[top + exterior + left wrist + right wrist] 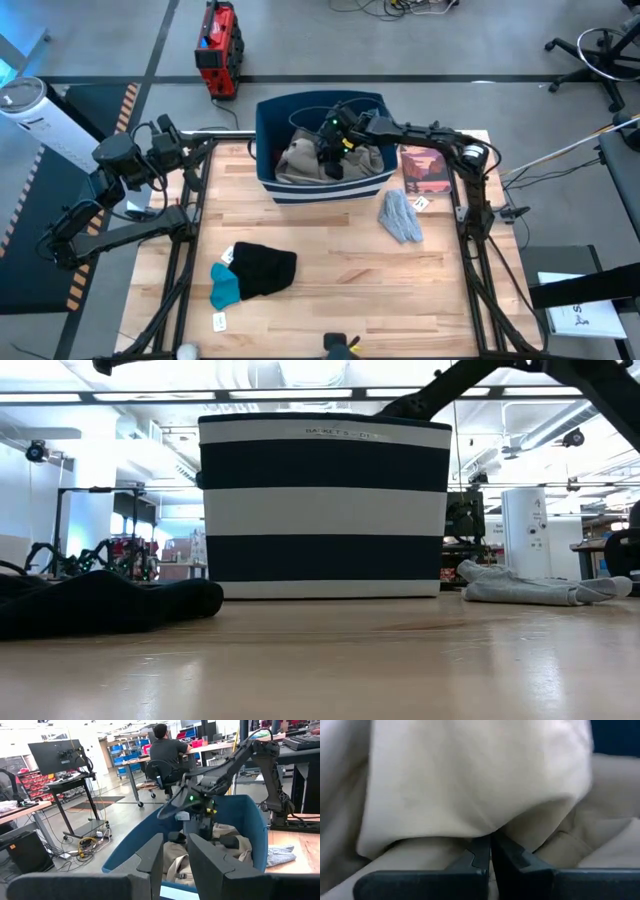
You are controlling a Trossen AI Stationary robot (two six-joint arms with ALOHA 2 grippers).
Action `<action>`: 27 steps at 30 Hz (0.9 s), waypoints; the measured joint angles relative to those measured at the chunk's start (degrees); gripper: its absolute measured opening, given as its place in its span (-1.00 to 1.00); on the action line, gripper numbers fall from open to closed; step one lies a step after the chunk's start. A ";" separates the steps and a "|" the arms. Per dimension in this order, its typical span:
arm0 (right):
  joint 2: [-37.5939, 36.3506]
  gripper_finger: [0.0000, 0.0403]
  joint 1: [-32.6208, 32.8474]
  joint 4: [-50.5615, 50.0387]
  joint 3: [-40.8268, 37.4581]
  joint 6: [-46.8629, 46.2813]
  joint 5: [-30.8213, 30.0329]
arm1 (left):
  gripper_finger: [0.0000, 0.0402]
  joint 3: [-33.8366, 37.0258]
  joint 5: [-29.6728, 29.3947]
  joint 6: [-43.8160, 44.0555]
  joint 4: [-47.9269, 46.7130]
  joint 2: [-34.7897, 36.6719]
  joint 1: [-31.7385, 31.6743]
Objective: Sort clothes
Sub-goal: Put the gray shorts into the blue laundry bin, then put the black underwear into the blue laundry bin
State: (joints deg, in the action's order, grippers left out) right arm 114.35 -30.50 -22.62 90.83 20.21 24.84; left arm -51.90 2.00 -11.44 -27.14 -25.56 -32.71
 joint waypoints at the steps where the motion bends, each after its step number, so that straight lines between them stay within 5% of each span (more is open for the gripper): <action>1: -0.68 -1.00 0.00 -0.03 0.00 0.00 -0.11 | -0.62 0.00 0.00 0.00 0.00 0.00 0.00; 16: -15.08 -1.00 0.47 -2.47 0.07 0.97 -1.41 | -0.62 0.00 0.02 -0.34 -0.29 0.00 0.00; 23: -27.39 -1.00 6.79 -9.28 0.11 6.46 -14.64 | -0.62 0.02 3.53 -2.53 -4.47 -0.61 0.02; 27: -33.61 -1.00 11.61 -12.69 -1.11 4.77 -15.98 | -0.62 0.04 9.31 -2.48 -4.91 -0.65 0.44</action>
State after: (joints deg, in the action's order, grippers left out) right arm 80.74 -18.89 -35.32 89.71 24.98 8.86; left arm -51.86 11.31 -13.92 -32.04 -26.21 -32.27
